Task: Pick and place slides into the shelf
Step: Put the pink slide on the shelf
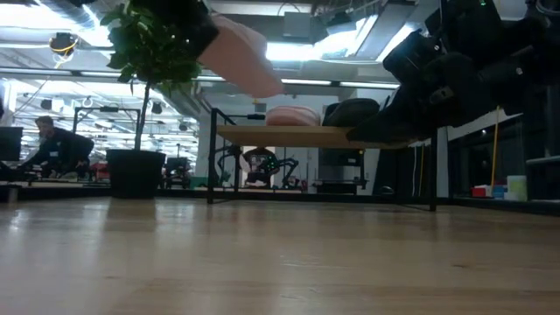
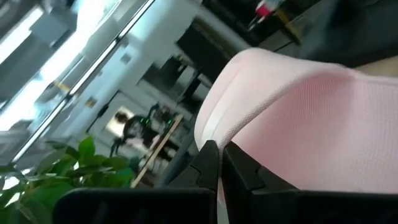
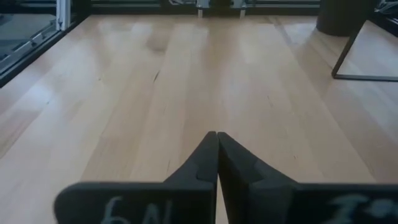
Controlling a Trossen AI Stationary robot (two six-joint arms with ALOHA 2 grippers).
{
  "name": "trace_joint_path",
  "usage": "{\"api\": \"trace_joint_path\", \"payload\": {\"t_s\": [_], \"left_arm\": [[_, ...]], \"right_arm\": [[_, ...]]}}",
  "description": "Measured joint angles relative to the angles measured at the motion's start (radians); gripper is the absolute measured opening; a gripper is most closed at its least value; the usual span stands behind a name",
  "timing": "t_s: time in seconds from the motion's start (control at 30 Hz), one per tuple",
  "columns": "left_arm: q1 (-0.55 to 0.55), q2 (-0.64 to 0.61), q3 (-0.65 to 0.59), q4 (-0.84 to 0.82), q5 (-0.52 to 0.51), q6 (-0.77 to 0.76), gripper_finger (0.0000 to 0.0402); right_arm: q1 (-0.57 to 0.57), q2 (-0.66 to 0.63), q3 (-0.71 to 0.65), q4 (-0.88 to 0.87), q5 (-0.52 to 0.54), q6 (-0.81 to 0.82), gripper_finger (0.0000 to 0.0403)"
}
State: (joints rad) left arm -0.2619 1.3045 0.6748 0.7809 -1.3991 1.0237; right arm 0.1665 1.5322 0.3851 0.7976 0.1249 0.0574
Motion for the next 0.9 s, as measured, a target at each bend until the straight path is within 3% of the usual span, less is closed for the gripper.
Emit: {"api": "trace_joint_path", "payload": {"t_s": [0.17, 0.47, 0.67, 0.9], "left_arm": [[0.096, 0.016, 0.070, 0.000, 0.040, 0.004, 0.0000], [0.197, 0.144, 0.228, -0.170, -0.092, 0.052, 0.0000], [0.222, 0.233, 0.274, -0.194, -0.083, 0.053, 0.0000], [0.260, 0.248, 0.276, -0.213, -0.087, 0.051, 0.0000]], "right_arm": [[0.000, 0.000, 0.000, -0.001, 0.020, -0.011, 0.0010], [0.000, 0.000, 0.000, -0.002, 0.039, -0.013, 0.0010], [0.000, 0.000, 0.000, -0.005, 0.042, -0.011, 0.0010], [0.000, 0.000, 0.000, -0.006, 0.042, -0.010, 0.0010]]}}
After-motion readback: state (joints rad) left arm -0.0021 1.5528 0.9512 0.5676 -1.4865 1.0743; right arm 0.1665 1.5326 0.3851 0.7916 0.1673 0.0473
